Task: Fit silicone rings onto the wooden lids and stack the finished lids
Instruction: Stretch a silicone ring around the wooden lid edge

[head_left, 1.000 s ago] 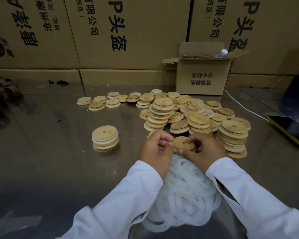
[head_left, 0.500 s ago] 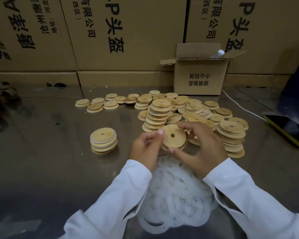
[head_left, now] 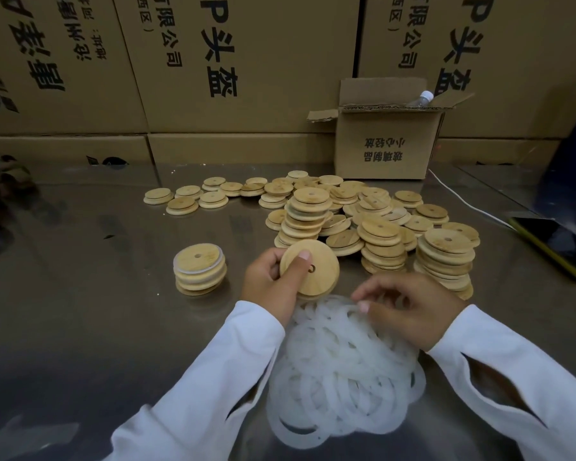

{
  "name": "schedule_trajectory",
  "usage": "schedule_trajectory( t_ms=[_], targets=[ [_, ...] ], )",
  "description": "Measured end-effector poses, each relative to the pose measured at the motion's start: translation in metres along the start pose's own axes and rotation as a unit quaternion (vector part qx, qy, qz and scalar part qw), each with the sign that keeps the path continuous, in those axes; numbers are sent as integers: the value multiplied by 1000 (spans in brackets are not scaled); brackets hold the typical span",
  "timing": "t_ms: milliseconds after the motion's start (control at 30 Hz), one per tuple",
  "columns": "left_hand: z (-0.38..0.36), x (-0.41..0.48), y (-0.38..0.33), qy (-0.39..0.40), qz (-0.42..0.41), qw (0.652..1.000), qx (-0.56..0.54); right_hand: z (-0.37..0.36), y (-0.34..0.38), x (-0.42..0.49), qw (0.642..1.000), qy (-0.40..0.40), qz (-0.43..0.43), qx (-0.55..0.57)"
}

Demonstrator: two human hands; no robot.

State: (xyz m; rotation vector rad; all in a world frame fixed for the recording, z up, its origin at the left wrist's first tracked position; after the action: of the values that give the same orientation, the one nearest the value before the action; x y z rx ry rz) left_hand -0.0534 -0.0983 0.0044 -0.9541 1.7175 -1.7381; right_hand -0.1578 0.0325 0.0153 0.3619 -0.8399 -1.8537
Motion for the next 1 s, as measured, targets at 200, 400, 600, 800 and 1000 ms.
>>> schedule_trajectory(
  t_ms=[200, 400, 600, 800, 1000],
  targets=[
    [-4, -2, -3, 27, -11, 1000, -11, -4, -17, 1, 998, 29, -50, -39],
    [-1, -2, -3, 15, -13, 1000, -12, 0, -19, -4, 996, 79, -41, -10],
    [-5, -2, 2, 37, 13, 999, -27, 2, -15, -1, 998, 49, -9, -40],
    [-3, -1, 12, 16, 78, 989, -126, 15, 5, -3, 998, -27, 55, -17],
    [-13, -7, 13, 51, 125, 975, -179, 22, 34, -10, 954, -94, 103, 267]
  ],
)
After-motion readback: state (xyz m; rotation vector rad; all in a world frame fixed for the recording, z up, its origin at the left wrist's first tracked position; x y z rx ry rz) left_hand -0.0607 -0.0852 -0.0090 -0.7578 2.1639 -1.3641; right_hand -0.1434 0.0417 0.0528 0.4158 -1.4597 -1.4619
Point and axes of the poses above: each hand's wrist, its own x-axis towards the middle knuckle, its own z-axis out of the back of the hand, y = z × x, the point moved 9 cm from there along x, towards the middle knuckle, and after that the axes turned 2 degrees about y, right-handed, at the moved point
